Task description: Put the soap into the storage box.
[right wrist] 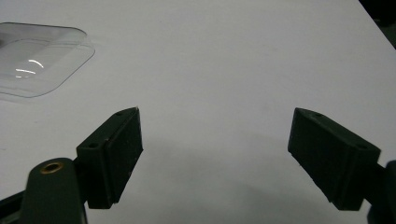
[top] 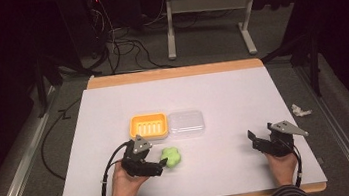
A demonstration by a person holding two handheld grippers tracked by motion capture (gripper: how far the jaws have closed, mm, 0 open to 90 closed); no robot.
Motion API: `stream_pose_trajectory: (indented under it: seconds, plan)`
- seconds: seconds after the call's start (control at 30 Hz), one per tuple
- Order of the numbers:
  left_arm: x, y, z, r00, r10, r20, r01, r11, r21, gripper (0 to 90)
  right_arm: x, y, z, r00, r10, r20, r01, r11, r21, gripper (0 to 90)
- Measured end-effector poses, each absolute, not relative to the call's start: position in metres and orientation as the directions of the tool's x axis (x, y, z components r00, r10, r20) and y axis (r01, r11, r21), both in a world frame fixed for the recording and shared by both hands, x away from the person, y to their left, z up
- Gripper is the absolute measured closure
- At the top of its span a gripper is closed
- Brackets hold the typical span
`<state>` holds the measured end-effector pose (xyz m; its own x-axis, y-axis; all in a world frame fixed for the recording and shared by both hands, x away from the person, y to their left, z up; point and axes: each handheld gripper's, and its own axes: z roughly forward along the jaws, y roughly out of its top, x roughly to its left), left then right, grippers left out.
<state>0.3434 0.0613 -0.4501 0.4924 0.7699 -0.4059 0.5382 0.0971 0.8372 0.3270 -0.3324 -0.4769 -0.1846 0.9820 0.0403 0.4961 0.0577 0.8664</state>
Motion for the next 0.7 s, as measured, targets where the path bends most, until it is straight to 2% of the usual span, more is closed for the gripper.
stream_pose_trajectory:
  seconds: [0.43,0.6,0.7]
  plan:
    - [0.346,0.032,-0.463,0.49,0.779,-0.391,0.591,0.033,0.806,15.4,0.328,-0.333,-0.477,-0.18,0.983,0.046,0.505,0.053,0.861,18.0]
    - [0.346,0.02,-0.469,0.516,0.79,-0.331,0.585,-0.042,0.81,15.4,0.328,-0.333,-0.477,-0.184,0.982,0.046,0.506,0.054,0.861,17.9]
    - [0.35,0.016,-0.473,0.509,0.797,-0.325,0.596,-0.054,0.801,15.7,0.329,-0.333,-0.477,-0.184,0.982,0.051,0.511,0.051,0.858,17.9]
